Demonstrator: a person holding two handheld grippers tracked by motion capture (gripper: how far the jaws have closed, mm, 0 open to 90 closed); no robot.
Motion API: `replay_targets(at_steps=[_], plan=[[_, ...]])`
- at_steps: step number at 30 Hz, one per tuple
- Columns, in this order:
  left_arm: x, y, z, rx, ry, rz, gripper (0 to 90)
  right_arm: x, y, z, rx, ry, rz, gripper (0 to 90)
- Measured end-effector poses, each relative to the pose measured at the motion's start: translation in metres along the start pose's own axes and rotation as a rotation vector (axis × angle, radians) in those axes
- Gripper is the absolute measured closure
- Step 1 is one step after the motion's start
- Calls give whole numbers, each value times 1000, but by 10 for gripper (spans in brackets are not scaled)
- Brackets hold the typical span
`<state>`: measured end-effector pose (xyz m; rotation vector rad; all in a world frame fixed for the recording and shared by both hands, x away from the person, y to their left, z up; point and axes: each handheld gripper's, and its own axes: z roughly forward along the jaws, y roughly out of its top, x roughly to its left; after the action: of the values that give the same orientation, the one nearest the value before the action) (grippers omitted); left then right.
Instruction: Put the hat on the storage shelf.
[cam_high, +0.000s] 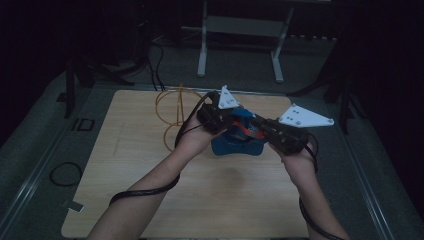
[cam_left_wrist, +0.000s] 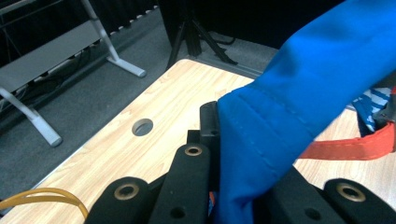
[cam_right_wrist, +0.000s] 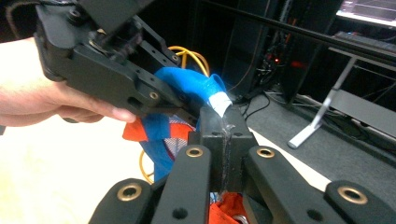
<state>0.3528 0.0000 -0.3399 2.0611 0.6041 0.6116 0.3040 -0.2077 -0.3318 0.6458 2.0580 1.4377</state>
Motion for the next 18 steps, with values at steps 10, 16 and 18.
replay_targets(at_steps=[10,16,18], plan=[[-7,6,-16,-69,46,66,900,7,-10,-10,-32,46,34,858],[-5,3,-29,-114,47,126,900,12,-14,-25,-84,99,41,700],[-4,2,-32,-120,41,137,900,12,-15,-28,-87,109,42,681]])
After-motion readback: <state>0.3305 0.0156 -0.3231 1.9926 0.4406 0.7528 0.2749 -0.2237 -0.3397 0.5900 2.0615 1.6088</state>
